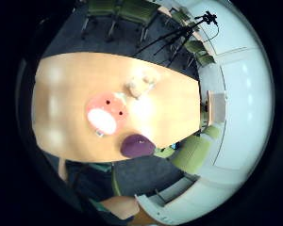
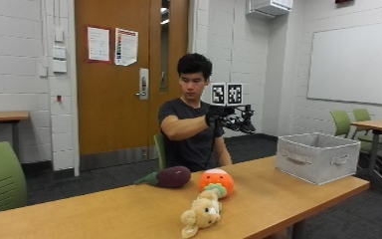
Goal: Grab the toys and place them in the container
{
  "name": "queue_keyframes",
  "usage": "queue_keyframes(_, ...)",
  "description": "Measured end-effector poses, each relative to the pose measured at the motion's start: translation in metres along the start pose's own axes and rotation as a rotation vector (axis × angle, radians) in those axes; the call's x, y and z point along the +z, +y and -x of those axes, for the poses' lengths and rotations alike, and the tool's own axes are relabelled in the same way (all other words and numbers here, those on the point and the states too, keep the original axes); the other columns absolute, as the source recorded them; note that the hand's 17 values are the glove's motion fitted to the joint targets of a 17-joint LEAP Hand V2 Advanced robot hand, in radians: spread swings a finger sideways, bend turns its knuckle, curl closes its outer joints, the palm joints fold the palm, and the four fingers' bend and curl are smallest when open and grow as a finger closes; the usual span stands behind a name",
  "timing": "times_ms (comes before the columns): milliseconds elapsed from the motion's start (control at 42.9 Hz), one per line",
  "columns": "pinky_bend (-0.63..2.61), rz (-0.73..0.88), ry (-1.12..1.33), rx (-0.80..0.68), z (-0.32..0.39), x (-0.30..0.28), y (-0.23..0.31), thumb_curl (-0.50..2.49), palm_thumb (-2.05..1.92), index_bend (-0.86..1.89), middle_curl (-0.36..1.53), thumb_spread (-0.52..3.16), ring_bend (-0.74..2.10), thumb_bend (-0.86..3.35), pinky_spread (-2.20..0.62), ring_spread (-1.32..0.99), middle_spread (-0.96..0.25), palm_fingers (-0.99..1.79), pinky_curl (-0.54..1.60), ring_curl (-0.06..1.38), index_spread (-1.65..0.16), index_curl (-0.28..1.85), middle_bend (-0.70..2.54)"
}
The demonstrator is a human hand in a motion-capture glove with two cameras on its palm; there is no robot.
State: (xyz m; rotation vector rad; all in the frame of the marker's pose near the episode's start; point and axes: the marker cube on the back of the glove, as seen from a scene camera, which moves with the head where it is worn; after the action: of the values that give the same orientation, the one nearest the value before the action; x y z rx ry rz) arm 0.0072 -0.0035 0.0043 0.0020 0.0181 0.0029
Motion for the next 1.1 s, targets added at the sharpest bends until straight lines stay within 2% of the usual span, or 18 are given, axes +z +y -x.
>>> queue_keyframes(140, 0.39, 0.009, 0.002, 0.008, -0.014, 0.013, -0.002, 0.01, -0.22, 0.23, 0.09, 0.58, 0.19, -0.15, -0.11, -0.2, -0.07, 0.24, 0.14, 0.05, -0.14, 0.11, 0.23)
queue_keyframes(350, 0.4, 0.003, -0.014, 0.005, -0.031, 0.044, -0.002, 0.02, -0.22, 0.22, 0.15, 0.76, 0.19, -0.15, -0.14, -0.28, -0.09, 0.21, 0.19, 0.08, -0.19, 0.18, 0.24)
queue_keyframes(746, 0.39, 0.142, -0.035, 0.062, -0.066, 0.16, -0.001, 0.06, -0.2, 0.21, 0.22, 0.82, 0.18, -0.14, -0.15, -0.32, -0.1, 0.1, 0.25, 0.13, -0.22, 0.29, 0.19)
queue_keyframes(956, 0.42, 0.249, -0.085, 0.084, -0.071, 0.197, 0.003, 0.08, -0.18, 0.21, 0.25, 0.8, 0.17, -0.13, -0.15, -0.31, -0.09, 0.04, 0.28, 0.14, -0.21, 0.33, 0.18)
queue_keyframes(1096, 0.47, 0.265, -0.087, 0.075, -0.069, 0.203, 0.007, 0.1, -0.15, 0.21, 0.26, 0.81, 0.15, -0.11, -0.13, -0.28, -0.06, -0.04, 0.31, 0.14, -0.21, 0.36, 0.16)
